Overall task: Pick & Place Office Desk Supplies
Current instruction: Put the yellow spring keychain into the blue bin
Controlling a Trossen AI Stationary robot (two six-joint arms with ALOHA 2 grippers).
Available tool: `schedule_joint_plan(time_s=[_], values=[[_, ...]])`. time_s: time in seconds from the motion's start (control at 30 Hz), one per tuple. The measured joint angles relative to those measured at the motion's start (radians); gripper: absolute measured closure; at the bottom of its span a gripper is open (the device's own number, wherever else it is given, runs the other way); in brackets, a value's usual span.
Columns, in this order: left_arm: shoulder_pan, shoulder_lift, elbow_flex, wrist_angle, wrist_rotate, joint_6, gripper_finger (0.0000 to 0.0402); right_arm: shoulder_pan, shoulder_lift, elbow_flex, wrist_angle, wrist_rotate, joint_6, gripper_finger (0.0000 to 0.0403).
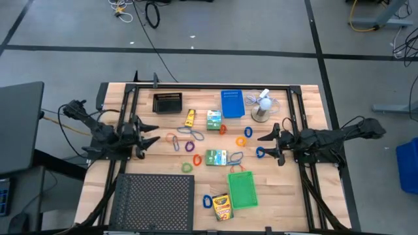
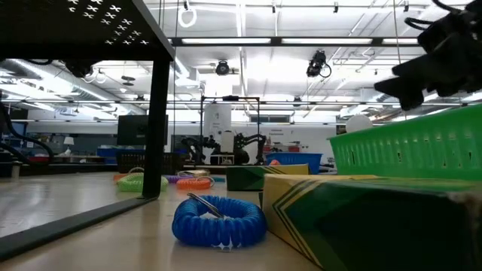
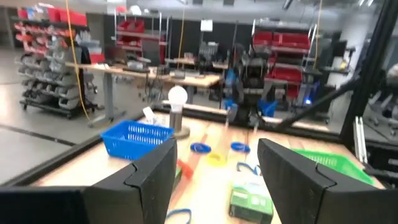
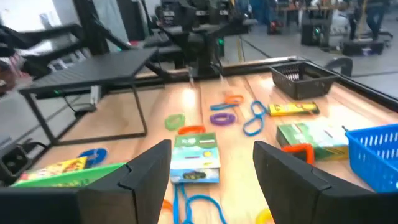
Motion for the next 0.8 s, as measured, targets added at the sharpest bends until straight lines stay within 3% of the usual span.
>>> schedule_joint_plan(time_s=[0.13,0.33,0.47,0.63,0.8], values=[[0.1,0.089,0.0,0.01,0.113,-0.049,0.0171,-0.035,0.238,0.122,0.036,-0.002,-0.022,0.0165],[0.251,0.233,0.0,0.107,0.288,-0.045,0.0171,-0.048,0.687,0.41,-0.067,-0.016,-0.131,0.0165],[0.324,0.283,0.0,0.172,0.384,-0.027,0.017,-0.079,0.917,0.55,-0.138,-0.091,-0.162,0.0165],[0.398,0.344,0.0,0.168,0.465,-0.046,0.017,-0.115,1.071,0.668,-0.213,-0.148,-0.176,0.0165],[0.464,0.4,0.001,0.19,0.516,-0.061,0.0171,-0.128,1.114,0.76,-0.361,-0.193,-0.175,0.0165]])
